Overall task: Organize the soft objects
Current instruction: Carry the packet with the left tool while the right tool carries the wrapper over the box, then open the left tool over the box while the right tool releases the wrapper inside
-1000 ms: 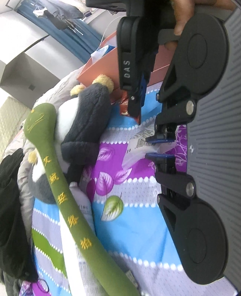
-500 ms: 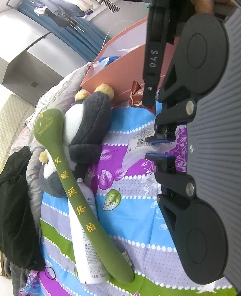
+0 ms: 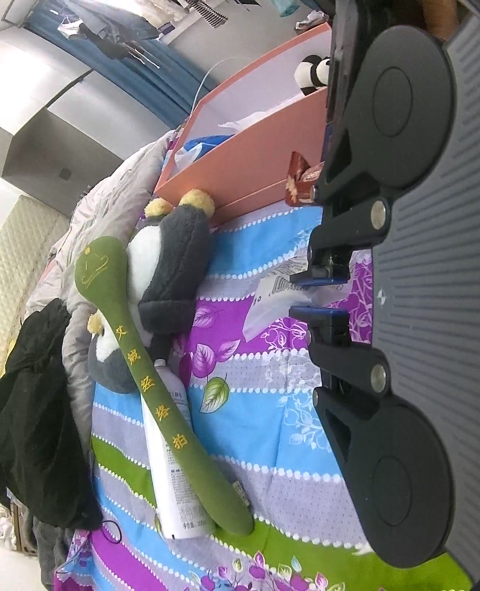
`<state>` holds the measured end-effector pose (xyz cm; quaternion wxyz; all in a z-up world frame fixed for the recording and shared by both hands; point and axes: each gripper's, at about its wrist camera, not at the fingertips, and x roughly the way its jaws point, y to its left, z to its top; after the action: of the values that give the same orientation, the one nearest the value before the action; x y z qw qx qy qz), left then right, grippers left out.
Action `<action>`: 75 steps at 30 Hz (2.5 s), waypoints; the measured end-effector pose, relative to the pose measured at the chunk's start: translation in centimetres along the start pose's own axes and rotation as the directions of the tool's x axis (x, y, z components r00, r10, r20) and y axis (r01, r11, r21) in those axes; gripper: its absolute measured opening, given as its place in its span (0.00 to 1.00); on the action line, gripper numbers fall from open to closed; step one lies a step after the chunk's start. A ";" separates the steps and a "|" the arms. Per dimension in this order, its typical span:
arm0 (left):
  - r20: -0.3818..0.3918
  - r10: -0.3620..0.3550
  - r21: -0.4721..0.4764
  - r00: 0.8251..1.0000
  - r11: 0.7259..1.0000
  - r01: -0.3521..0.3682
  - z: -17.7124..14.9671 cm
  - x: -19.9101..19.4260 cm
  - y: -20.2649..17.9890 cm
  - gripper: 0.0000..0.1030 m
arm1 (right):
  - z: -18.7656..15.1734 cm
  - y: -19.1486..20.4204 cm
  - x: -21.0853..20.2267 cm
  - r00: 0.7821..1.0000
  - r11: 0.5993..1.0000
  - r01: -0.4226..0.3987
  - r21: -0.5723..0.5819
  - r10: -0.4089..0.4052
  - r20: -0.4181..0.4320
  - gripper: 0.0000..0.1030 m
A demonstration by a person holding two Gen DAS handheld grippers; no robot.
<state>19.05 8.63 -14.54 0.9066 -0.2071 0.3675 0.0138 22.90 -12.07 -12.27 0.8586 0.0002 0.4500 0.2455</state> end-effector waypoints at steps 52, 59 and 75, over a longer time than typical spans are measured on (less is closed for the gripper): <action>0.010 -0.238 0.192 0.971 0.954 0.232 9.7 -3.3 -18.2 0.13 | 6.2 -8.8 -14.4 0.958 0.993 0.119 0.002 -0.115 0.262 0.24; -0.094 -0.233 0.183 0.968 0.952 0.247 8.2 1.8 -20.5 0.13 | 4.6 -12.9 -12.6 0.966 0.987 0.150 0.056 -0.158 0.202 0.24; -0.278 -0.144 0.202 0.950 0.958 0.204 4.6 11.1 -23.0 0.13 | 1.4 -19.4 -6.2 0.984 0.977 0.162 0.142 -0.170 0.048 0.25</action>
<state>34.32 -12.04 -10.63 0.8656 -0.1335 0.4629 -0.1363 29.21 -31.50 -10.95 0.8872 0.0291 0.4383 0.1412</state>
